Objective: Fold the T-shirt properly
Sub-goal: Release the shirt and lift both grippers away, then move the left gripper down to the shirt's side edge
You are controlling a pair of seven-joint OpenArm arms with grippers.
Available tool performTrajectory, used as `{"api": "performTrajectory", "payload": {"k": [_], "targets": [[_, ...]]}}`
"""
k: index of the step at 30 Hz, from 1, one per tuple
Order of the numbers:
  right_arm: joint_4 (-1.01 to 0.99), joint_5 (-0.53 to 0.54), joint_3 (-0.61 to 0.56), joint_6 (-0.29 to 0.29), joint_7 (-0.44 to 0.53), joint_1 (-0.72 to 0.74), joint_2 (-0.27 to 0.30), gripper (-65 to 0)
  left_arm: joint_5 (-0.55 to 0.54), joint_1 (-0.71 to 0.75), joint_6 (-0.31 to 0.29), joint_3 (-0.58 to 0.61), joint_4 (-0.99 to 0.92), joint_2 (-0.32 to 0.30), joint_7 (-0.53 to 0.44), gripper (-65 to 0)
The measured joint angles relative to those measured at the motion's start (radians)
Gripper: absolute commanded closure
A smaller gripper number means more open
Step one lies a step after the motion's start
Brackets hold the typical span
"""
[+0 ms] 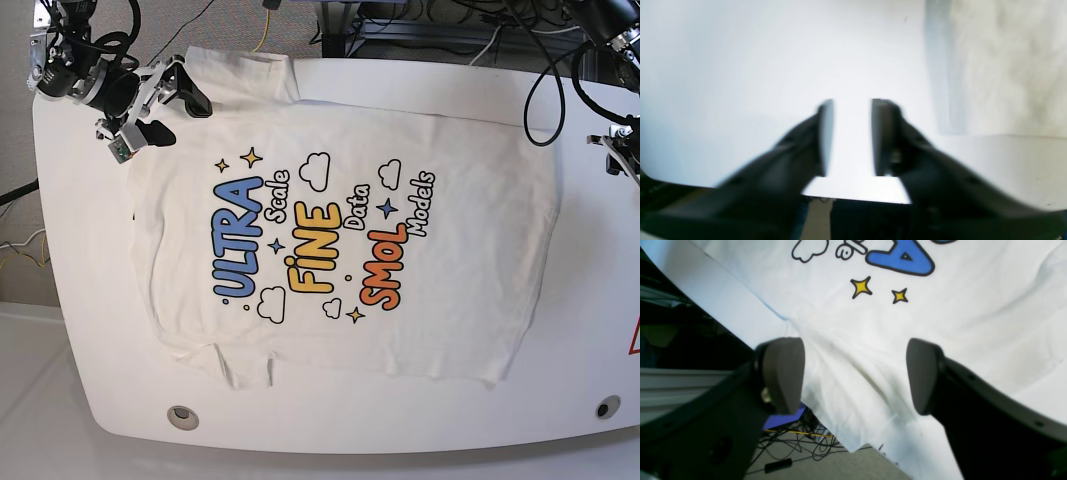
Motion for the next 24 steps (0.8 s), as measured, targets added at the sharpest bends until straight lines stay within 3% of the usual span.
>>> {"api": "performTrajectory", "payload": {"k": [5,15,24], "targets": [[0.000,0.000,0.000,0.000,0.000,0.000,0.000,-45.0,-0.003,0.007,0.000,-0.002,-0.006,0.003,-0.001,-35.5],[0.000,0.000,-0.002,0.000,0.000,0.000,0.000,-45.0,-0.008,0.019,0.000,-0.003,-0.006,0.010,0.001,-35.9],[0.000,0.000,-0.002,0.000,0.000,0.000,0.000,-45.1,-0.006,0.017,0.000,-0.004,-0.007,0.061,0.000,-36.1]]}}
